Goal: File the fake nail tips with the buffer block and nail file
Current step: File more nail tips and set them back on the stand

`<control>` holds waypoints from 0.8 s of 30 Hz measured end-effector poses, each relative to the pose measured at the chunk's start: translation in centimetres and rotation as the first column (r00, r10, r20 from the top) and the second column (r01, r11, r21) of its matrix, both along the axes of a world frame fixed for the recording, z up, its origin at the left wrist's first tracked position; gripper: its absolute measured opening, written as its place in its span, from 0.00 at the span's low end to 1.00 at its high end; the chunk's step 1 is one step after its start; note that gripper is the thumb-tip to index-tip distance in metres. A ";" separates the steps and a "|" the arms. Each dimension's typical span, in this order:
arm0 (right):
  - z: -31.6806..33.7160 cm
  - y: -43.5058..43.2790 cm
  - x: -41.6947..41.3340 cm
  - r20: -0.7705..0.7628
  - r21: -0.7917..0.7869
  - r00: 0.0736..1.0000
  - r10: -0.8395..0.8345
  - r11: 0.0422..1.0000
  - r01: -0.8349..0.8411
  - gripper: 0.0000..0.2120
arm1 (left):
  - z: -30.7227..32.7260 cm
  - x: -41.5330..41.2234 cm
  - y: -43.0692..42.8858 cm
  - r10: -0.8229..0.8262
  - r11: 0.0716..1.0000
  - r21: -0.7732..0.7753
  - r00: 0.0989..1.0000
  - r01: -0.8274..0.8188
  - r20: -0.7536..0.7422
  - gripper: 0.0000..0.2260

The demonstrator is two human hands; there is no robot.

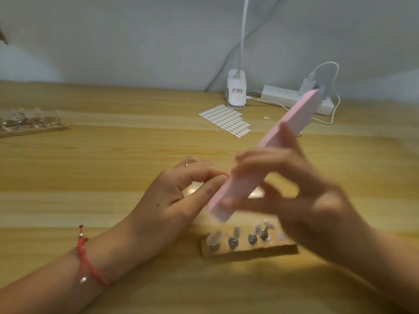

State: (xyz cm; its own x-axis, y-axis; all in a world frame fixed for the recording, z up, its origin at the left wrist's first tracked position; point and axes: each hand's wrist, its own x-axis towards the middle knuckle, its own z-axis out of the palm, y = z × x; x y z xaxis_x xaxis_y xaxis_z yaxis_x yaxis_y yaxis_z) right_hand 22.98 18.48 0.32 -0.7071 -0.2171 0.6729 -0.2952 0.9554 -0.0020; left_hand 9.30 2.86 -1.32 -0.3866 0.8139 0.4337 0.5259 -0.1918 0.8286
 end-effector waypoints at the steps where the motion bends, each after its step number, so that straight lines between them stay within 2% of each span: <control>1: 0.6 0.7 0.0 -0.009 -0.028 0.999 -0.048 0.998 0.048 0.12 | 0.0 0.0 0.0 0.004 1.000 -0.004 1.000 -0.004 0.005 0.13; 3: 0.9 1.2 0.1 -0.029 -0.066 0.995 -0.099 0.993 0.097 0.13 | 0.0 0.0 0.0 0.003 1.000 -0.019 1.000 -0.003 -0.005 0.13; 7: -0.3 -0.5 0.2 0.018 -0.013 0.997 0.076 0.997 -0.076 0.13 | 0.0 0.0 0.0 -0.024 1.000 -0.017 1.000 0.024 -0.004 0.14; 11: 0.7 0.9 0.1 -0.020 -0.103 1.000 -0.023 0.994 0.021 0.12 | 0.1 0.0 0.0 -0.009 0.999 -0.035 1.000 0.010 0.010 0.11; 15: -0.3 -0.3 0.2 0.003 -0.011 0.998 0.068 0.998 -0.068 0.11 | 0.3 0.2 -0.1 -0.034 0.999 -0.023 0.999 0.035 0.030 0.11; 19: 0.8 0.8 0.1 -0.041 -0.067 0.998 -0.040 0.997 0.037 0.12 | 0.4 0.1 -0.3 -0.008 1.000 -0.029 0.999 0.010 0.053 0.09; 22: -0.6 -0.8 0.3 -0.009 -0.015 0.997 0.076 0.997 -0.076 0.12 | 0.3 -0.2 -0.2 -0.027 1.000 -0.011 0.993 0.028 0.114 0.12; 24: 0.1 -0.1 0.2 0.000 -0.057 0.999 0.040 0.998 -0.040 0.11 | 0.2 -0.3 -0.2 -0.036 0.999 -0.011 0.991 0.037 0.129 0.14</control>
State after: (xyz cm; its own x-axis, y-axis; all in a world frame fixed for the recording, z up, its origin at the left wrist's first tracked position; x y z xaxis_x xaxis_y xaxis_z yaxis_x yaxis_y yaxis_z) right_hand 23.14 18.36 0.44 -0.6995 -0.2065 0.6841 -0.3328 0.9413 -0.0562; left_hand 8.99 2.67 -1.11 -0.4085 0.8339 0.3713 0.4074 -0.1974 0.8917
